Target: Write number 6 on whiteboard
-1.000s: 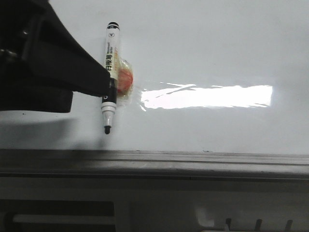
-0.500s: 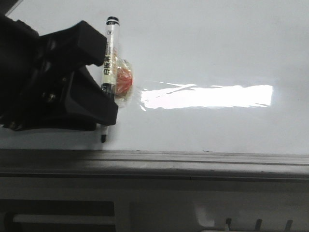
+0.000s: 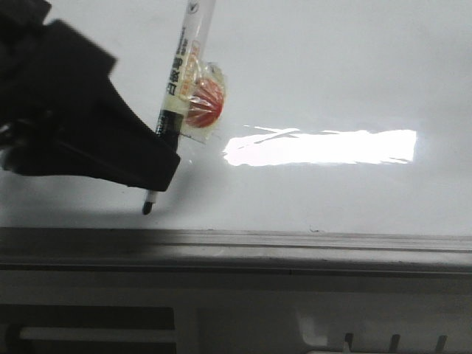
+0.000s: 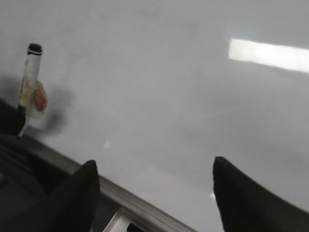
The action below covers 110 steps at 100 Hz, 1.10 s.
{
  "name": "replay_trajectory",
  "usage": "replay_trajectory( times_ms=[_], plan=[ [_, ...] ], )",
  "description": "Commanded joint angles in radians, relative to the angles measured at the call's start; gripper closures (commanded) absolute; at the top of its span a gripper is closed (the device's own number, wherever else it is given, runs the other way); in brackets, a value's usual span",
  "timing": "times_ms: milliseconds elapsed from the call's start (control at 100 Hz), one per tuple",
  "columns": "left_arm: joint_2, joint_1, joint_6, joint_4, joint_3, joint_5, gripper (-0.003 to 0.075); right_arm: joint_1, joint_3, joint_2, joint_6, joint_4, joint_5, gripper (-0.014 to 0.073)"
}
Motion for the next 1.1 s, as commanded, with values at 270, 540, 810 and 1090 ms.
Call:
replay_trajectory(
  times_ms=[270, 540, 810, 1090],
  plan=[
    [-0.159, -0.004, 0.457, 0.195, -0.067, 0.311, 0.0739, 0.244, -0.048, 0.281, -0.302, 0.231, -0.038, 0.0145],
    [-0.165, -0.004, 0.554, 0.195, -0.067, 0.283, 0.0739, 0.457, -0.06, 0.53, -0.507, 0.425, -0.243, 0.0145],
    [-0.165, -0.004, 0.554, 0.195, -0.067, 0.197, 0.0739, 0.624, -0.123, 0.698, -0.507, 0.429, -0.392, 0.0145],
    [-0.165, -0.004, 0.578, 0.195, -0.067, 0.195, 0.0739, 0.678, -0.167, 0.808, -0.507, 0.434, -0.483, 0.0145]
  ],
)
